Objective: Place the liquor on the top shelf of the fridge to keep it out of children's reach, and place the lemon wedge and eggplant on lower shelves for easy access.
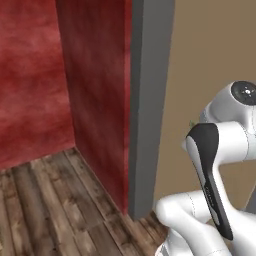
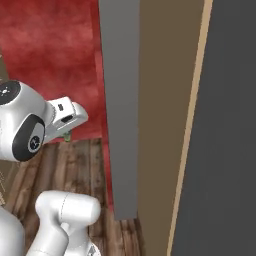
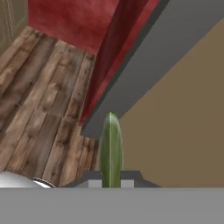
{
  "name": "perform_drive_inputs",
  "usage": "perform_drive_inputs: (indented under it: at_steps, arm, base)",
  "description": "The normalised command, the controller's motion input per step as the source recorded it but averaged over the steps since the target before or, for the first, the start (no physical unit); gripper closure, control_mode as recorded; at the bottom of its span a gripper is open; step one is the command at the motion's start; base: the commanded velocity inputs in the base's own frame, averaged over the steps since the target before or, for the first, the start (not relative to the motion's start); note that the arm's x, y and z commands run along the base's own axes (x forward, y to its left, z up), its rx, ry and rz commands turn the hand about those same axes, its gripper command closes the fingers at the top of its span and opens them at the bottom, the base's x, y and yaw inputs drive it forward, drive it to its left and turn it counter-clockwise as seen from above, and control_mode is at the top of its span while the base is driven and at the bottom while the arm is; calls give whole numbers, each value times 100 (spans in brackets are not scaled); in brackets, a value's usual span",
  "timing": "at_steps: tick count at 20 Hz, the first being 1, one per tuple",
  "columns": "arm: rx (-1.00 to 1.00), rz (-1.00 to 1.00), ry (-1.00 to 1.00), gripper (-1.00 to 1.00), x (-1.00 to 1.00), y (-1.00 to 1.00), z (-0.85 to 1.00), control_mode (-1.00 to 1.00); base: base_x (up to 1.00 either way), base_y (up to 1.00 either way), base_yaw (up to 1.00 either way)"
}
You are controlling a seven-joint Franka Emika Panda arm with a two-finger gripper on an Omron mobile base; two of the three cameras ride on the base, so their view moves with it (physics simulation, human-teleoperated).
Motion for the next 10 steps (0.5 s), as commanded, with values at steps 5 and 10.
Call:
perform_drive_inputs:
  at_steps: [5, 10]
  arm:
    - [0, 0, 0, 100, 0, 0, 0, 100]
    - [0, 0, 0, 100, 0, 0, 0, 100]
  base:
    - [-100, -66, -28]
    - [-100, -66, -38]
